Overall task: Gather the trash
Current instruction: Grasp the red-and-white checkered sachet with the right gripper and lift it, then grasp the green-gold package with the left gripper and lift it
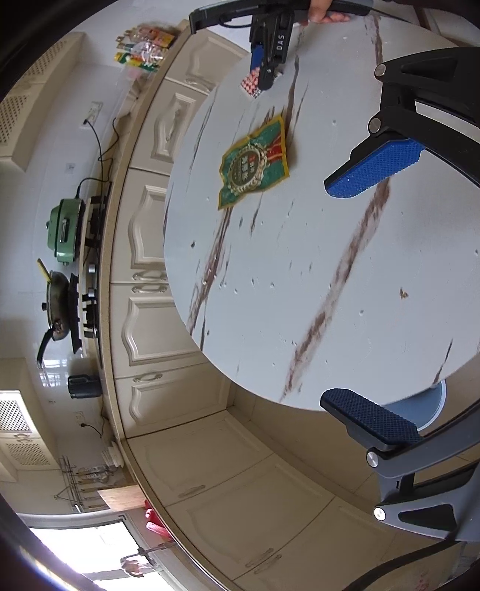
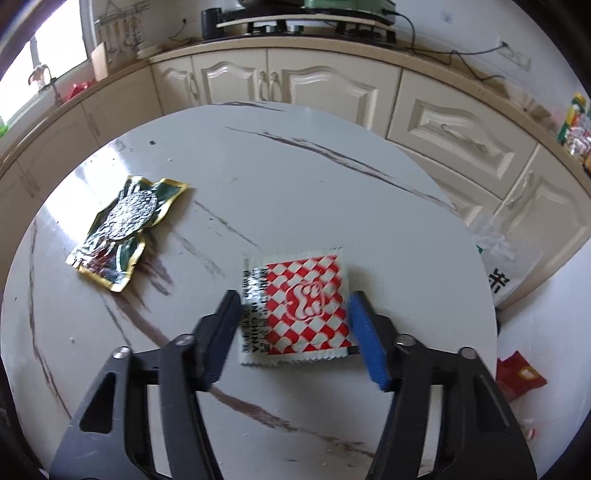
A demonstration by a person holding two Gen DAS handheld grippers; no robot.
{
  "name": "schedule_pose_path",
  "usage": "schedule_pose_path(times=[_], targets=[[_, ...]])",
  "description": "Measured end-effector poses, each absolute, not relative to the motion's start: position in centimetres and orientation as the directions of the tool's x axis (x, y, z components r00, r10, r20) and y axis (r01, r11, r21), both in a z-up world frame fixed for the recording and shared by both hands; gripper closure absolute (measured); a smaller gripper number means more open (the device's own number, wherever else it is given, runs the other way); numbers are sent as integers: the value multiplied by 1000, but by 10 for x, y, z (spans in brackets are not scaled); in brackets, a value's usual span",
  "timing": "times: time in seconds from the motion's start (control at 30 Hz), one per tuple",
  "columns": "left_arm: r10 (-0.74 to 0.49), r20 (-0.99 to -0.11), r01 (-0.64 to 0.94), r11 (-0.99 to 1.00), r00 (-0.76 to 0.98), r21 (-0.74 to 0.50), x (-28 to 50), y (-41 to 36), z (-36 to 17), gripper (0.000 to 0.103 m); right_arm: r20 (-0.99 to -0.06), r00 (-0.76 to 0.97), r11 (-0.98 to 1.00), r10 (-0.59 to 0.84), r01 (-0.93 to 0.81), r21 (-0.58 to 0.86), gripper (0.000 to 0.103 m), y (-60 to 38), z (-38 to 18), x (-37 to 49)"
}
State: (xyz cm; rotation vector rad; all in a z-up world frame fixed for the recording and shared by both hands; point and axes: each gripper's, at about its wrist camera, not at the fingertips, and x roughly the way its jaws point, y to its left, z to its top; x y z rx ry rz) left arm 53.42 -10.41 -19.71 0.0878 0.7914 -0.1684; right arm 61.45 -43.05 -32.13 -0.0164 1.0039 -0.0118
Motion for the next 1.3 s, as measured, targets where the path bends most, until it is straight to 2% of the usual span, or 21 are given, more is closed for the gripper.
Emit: schedule_pose_path(times=[0.07,0.17,0.57,0.77,0.8,0.9,1.13,1.3], targets=[[-124,-719,186,983,684,8,536,-100,-201,1,-845,534,1000,-14,-8,-21,65,-426,-320,615],[-119,-721,180,984,682,8,537,-96,-205,1,-843,538,1000,-3,-21,-17,70,-418,-319,616],[-125,-728,151,988,674,-30,541,-62,-213,1,-843,537,995,24,-94,-31,71,-362,-318,662],[-109,-742,81,994,661,-74,543,-21,-219,1,-855,501,964,135,-265,-3,72,-302,-322,687],[-100,-748,62,995,656,-79,543,-13,-221,1,-855,493,952,160,-306,2,77,-285,-322,688],[-102,-756,28,994,647,-110,544,6,-223,1,-851,482,929,208,-369,19,80,-248,-323,692],[-172,-777,-10,975,606,-223,566,45,-236,1,-844,444,872,301,-487,54,83,-168,-329,695],[-288,-766,22,941,575,-338,586,60,-243,1,-846,428,859,318,-508,66,90,-128,-336,690]])
